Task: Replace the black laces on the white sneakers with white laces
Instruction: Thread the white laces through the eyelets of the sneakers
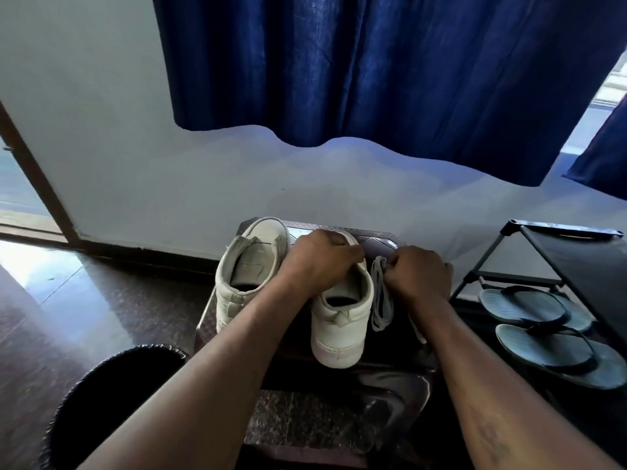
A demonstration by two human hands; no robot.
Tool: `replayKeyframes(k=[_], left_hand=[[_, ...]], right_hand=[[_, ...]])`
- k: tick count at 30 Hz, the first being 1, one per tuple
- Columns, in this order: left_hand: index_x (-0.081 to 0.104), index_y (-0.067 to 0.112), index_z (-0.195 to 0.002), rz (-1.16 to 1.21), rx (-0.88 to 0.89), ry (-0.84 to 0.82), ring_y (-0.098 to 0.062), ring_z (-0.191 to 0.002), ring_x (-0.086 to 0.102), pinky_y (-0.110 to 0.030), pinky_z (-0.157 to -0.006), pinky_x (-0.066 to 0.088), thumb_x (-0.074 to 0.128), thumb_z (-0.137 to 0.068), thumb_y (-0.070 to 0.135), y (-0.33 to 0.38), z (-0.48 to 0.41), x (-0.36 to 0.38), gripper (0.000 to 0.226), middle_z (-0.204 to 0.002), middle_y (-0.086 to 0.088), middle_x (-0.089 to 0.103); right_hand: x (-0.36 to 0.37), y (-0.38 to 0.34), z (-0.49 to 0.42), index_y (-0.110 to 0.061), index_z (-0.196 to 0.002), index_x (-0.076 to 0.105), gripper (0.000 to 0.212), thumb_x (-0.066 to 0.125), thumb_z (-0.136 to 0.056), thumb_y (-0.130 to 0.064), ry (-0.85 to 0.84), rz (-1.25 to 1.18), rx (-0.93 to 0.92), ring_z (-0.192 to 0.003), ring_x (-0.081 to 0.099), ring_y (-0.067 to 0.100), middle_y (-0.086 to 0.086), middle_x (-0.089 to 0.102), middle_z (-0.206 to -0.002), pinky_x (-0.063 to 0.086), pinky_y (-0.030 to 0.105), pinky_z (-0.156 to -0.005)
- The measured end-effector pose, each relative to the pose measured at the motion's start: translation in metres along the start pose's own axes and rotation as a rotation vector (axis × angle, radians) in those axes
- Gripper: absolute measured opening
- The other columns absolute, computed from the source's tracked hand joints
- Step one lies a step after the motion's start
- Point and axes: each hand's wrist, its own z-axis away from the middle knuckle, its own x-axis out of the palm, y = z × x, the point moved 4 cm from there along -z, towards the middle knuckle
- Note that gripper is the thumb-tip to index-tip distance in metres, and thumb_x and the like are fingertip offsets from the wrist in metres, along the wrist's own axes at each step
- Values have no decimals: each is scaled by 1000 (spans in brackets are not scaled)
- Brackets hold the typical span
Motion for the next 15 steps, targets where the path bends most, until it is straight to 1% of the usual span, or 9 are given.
replayKeyframes(k=[2,3,5,7,9,12,13,14,15], left_hand=[[66,5,-77,39,-25,-16,-21,-59,49,-32,-61,46,71,-81,36,-2,-1,1,32,-61,0,55],[66,5,-76,48,-31,-19,-20,-58,47,-30,-60,43,72,-81,34,-1,-1,3,31,-58,2,53],[65,6,-72,26,-30,-22,-21,-61,49,-30,-62,42,71,-81,31,2,1,7,27,-57,2,53],[63,11,-68,-7,-32,-37,-25,-70,54,-30,-66,43,68,-81,29,6,5,10,23,-62,-1,57],[62,14,-68,-22,-43,-58,-31,-81,59,-32,-71,45,67,-81,29,9,8,10,20,-73,-7,64],[55,14,-62,-42,-36,-79,-38,-78,54,-32,-66,40,67,-82,28,12,12,9,27,-72,-13,58],[52,14,-61,-52,-30,-87,-38,-83,54,-32,-65,38,66,-83,28,12,13,10,30,-77,-17,58],[52,14,-61,-56,-29,-95,-36,-85,55,-33,-64,36,66,-84,29,11,12,9,31,-79,-17,57],[54,13,-61,-46,-32,-100,-37,-80,53,-33,-63,37,67,-83,29,10,12,9,30,-74,-17,54]], right_hand=[[2,0,-1,-20,-98,76,26,57,-90,-36,-18,-39,19,-111,63,34,6,75,-106,43,43,-93],[3,0,-2,-20,-98,75,24,58,-89,-34,-33,-51,28,-113,62,35,6,74,-107,43,43,-94],[6,-1,-3,-18,-104,73,26,56,-90,-31,-73,-54,45,-118,57,36,7,71,-114,42,45,-97],[11,-4,-2,-17,-113,71,29,54,-95,-32,-116,-20,42,-122,51,37,9,66,-122,41,47,-98],[14,-7,1,-18,-113,70,28,52,-97,-32,-134,10,8,-122,47,36,9,63,-124,38,48,-96],[5,-10,12,-18,-112,65,27,46,-101,-35,-106,6,-68,-122,41,35,6,56,-128,35,49,-95],[0,-11,17,-18,-112,62,26,44,-102,-34,-92,-22,-94,-122,40,35,6,55,-128,35,49,-95],[-6,-11,24,-19,-110,59,21,44,-103,-32,-59,-66,-115,-121,42,35,6,56,-125,34,48,-93],[-11,-10,30,-21,-106,57,14,47,-102,-29,-7,-128,-134,-117,46,35,6,59,-118,34,46,-89]])
